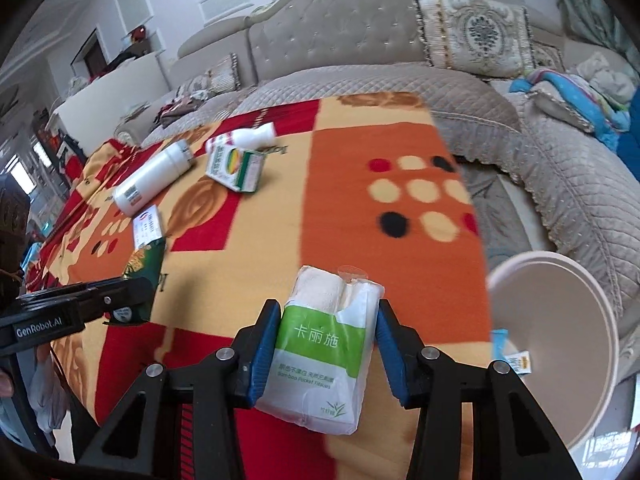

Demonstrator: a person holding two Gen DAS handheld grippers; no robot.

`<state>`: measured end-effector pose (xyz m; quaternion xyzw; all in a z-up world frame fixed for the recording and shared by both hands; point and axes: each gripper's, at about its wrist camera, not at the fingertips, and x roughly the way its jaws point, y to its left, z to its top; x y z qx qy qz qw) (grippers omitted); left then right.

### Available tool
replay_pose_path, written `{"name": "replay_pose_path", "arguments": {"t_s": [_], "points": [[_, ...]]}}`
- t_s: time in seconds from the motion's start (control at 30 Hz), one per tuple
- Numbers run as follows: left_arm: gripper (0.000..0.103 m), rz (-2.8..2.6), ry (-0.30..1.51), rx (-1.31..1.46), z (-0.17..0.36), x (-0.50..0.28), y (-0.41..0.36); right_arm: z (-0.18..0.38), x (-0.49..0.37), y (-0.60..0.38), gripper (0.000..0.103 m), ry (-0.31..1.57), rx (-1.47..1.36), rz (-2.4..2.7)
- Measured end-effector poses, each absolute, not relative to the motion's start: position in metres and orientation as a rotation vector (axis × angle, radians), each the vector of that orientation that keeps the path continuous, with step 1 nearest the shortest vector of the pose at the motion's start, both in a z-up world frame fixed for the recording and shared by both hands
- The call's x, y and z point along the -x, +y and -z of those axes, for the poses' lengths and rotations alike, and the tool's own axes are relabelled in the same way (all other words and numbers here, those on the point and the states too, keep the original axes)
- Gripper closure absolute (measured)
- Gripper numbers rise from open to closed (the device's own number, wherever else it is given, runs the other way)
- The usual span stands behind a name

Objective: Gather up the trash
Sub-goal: 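Carry the cracker wrapper and tissue pack over the white bin and open both grippers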

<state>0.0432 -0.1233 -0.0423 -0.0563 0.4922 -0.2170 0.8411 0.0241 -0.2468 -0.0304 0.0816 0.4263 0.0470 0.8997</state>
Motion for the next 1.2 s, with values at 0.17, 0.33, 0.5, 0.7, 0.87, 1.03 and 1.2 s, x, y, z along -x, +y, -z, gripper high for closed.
{"name": "replay_pose_path", "arguments": {"t_s": [0.17, 0.33, 0.5, 0.7, 0.87, 1.03, 1.2], "points": [[0.081, 0.513, 1.045, 0.085, 0.041, -0.039, -0.163, 0.029, -0.007, -0.281, 0.057, 0.877, -0.182, -0.035], [0.081, 0.565, 1.048, 0.037, 0.041, -0.033, -0.204, 0.029, 0.010, -0.317, 0.057, 0.871, -0.218, 0.026], [0.081, 0.603, 1.055, 0.004, 0.042, -0.030, -0.239, 0.032, 0.022, -0.346, 0.057, 0.872, -0.239, 0.077], [0.081, 0.648, 1.065, -0.029, 0.045, -0.025, -0.278, 0.039, 0.031, -0.371, 0.057, 0.888, -0.257, 0.127], [0.081, 0.691, 1.075, -0.050, 0.050, -0.023, -0.312, 0.047, 0.038, -0.395, 0.057, 0.896, -0.278, 0.165], [0.081, 0.719, 1.093, -0.051, 0.058, -0.023, -0.336, 0.056, 0.044, -0.415, 0.057, 0.911, -0.302, 0.195], [0.081, 0.745, 1.106, -0.058, 0.066, -0.024, -0.356, 0.066, 0.046, -0.432, 0.057, 0.925, -0.328, 0.220]]}}
